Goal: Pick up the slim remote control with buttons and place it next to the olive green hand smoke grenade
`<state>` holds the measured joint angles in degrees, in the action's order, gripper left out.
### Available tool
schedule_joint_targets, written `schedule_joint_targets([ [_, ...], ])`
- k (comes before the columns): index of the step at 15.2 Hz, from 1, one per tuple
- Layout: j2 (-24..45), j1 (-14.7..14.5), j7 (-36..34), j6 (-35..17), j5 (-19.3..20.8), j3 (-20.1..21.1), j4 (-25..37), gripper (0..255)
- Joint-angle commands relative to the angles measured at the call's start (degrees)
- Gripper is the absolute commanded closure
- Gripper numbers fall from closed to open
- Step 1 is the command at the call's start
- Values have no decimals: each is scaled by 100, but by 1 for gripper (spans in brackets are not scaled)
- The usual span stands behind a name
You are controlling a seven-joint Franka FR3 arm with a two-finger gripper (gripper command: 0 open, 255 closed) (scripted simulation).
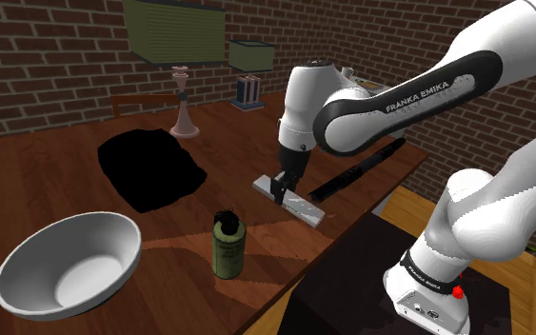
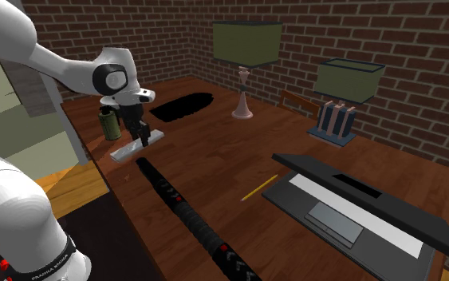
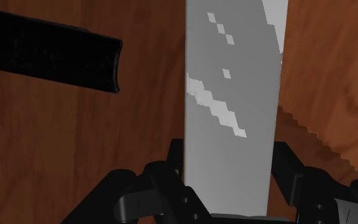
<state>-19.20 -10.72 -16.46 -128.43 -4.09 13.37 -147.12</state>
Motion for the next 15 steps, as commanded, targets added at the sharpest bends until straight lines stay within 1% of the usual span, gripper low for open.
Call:
schedule_joint_targets([
  [1, 106, 7, -13, -197, 13, 16, -86, 255],
  [5, 329, 23, -49, -562, 46, 49, -231, 255],
  [13, 349, 23, -53, -593, 50, 51, -243, 255],
  [14, 350, 23, -53, -593, 50, 51, -242, 0],
  [15, 349, 23, -53, -592, 50, 51, -242, 0],
])
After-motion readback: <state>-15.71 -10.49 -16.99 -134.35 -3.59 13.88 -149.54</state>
